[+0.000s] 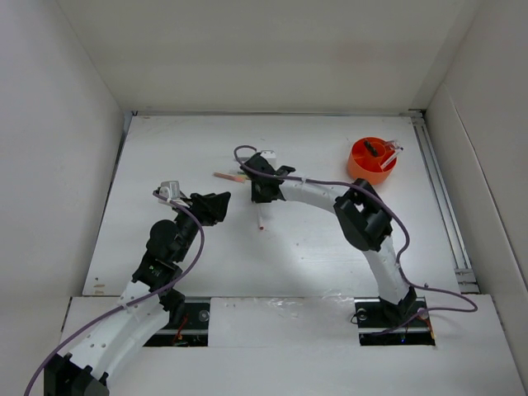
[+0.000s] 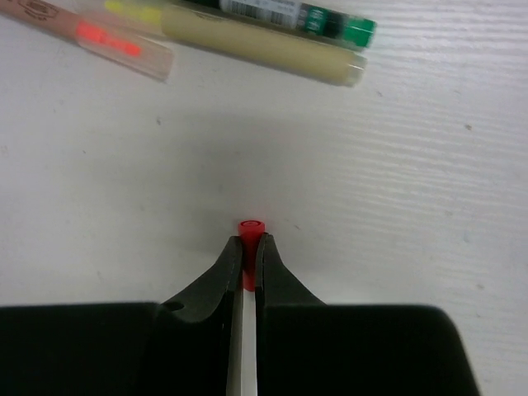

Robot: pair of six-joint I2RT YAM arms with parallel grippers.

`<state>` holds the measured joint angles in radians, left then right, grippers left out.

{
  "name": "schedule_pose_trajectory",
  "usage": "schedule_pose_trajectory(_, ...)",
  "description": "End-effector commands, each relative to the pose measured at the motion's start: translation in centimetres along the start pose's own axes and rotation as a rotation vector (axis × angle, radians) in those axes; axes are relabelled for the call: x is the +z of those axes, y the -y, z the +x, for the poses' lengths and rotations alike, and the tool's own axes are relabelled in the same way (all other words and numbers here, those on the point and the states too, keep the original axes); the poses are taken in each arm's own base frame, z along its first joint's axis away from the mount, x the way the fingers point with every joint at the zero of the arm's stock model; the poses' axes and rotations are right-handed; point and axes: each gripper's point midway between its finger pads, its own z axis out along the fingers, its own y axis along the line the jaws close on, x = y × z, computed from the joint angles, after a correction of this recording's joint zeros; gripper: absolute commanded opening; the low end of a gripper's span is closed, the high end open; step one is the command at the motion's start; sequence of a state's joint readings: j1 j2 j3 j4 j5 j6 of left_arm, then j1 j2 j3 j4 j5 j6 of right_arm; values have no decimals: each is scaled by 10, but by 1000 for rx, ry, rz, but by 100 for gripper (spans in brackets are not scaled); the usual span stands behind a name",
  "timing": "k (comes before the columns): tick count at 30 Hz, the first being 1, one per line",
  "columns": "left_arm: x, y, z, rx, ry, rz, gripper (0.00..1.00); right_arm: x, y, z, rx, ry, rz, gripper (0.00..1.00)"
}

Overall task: Sort the stationery into containers
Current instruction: Move the pen to the center of the board, then pick up the pen from the center of the board, then place the pen in the storage box.

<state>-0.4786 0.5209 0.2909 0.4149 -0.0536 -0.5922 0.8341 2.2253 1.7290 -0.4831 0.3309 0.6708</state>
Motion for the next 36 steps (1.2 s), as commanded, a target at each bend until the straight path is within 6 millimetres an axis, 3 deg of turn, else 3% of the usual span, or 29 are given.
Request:
schedule_pose_trajectory(1, 2, 13, -12, -3, 39, 43, 55, -46, -3, -59, 98, 94, -141, 0)
schedule_pose_trajectory(2, 2, 13, -12, -3, 39, 43, 55, -56, 0, -74, 123, 123, -162, 0)
schedule_pose_trajectory(3, 3, 11, -10, -2, 32, 38, 55, -75, 14, -104, 171, 186, -186, 0)
schedule_pose_trajectory(6, 3, 13, -9, -2, 25, 46, 55, -104, 47, -151, 278, 293, -196, 0)
schedule_pose_trajectory(7, 4, 11, -6, -1, 17, 40, 55, -123, 78, -180, 345, 371, -181, 0)
schedule_pose_trajectory(9, 5, 9, -4, 0, 8, 33, 55, -141, 111, -208, 438, 449, -174, 0)
schedule_pose_trajectory(10, 5, 13, -6, 0, 10, 46, 55, -147, 150, -230, 510, 512, -141, 0)
schedule_pose_trajectory(13, 7, 13, -6, 0, 10, 46, 55, -162, 218, -255, 680, 620, -61, 0)
schedule_pose_trajectory(14, 7, 13, -6, 0, 10, 46, 55, -163, 258, -264, 746, 663, -4, 0)
schedule_pose_trajectory(16, 7, 13, -3, 1, -3, 48, 55, -167, 295, -270, 832, 699, 40, 0)
schedule_pose_trajectory(17, 7, 13, -3, 1, -3, 48, 55, -166, 329, -271, 885, 721, 96, 0)
schedule_pose_trajectory(21, 7, 11, -1, 11, -10, 42, 55, -172, 393, -273, 996, 794, 196, 0)
schedule_pose_trajectory(27, 7, 14, -4, 10, -4, 47, 55, -191, 437, -262, 1004, 878, 420, 0)
schedule_pose_trajectory(28, 7, 14, -4, 10, -4, 47, 55, -191, 441, -253, 1006, 875, 450, 0)
schedule_pose_trajectory(36, 7, 15, -1, 10, -13, 63, 54, -204, 467, -234, 1002, 906, 593, 0)
